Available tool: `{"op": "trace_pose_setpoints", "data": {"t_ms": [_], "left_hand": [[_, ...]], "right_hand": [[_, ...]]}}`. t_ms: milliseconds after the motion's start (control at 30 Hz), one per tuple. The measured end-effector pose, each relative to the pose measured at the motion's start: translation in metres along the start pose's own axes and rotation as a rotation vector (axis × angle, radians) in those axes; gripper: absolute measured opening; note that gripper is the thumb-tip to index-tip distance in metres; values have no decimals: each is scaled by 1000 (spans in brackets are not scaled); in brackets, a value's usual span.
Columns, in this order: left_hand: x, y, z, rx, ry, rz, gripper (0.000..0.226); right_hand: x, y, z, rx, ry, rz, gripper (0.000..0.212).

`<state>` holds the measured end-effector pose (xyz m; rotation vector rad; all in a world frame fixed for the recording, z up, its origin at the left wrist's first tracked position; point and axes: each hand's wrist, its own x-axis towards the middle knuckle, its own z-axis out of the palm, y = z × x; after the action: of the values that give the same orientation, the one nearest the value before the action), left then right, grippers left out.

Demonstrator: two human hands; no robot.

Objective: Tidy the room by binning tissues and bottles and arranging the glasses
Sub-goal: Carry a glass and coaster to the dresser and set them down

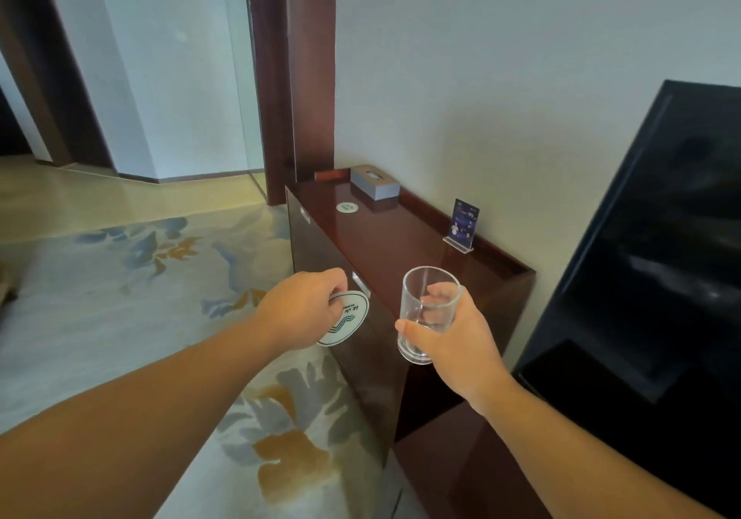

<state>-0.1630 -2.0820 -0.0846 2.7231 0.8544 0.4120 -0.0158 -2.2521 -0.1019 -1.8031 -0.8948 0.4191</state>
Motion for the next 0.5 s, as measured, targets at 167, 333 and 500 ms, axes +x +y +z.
{"op": "trace_pose_setpoints", "data": {"t_ms": [167, 333, 500], "left_hand": [[12, -53, -30, 3, -12, 21, 6], [28, -98, -41, -8, -32, 9, 7], [50, -127, -32, -22, -48, -9, 8]], "right_hand": [[22, -26, 51, 20, 40, -2, 63], [49, -37, 88, 11, 25, 18, 65], [83, -32, 115, -13, -3, 28, 69]]}}
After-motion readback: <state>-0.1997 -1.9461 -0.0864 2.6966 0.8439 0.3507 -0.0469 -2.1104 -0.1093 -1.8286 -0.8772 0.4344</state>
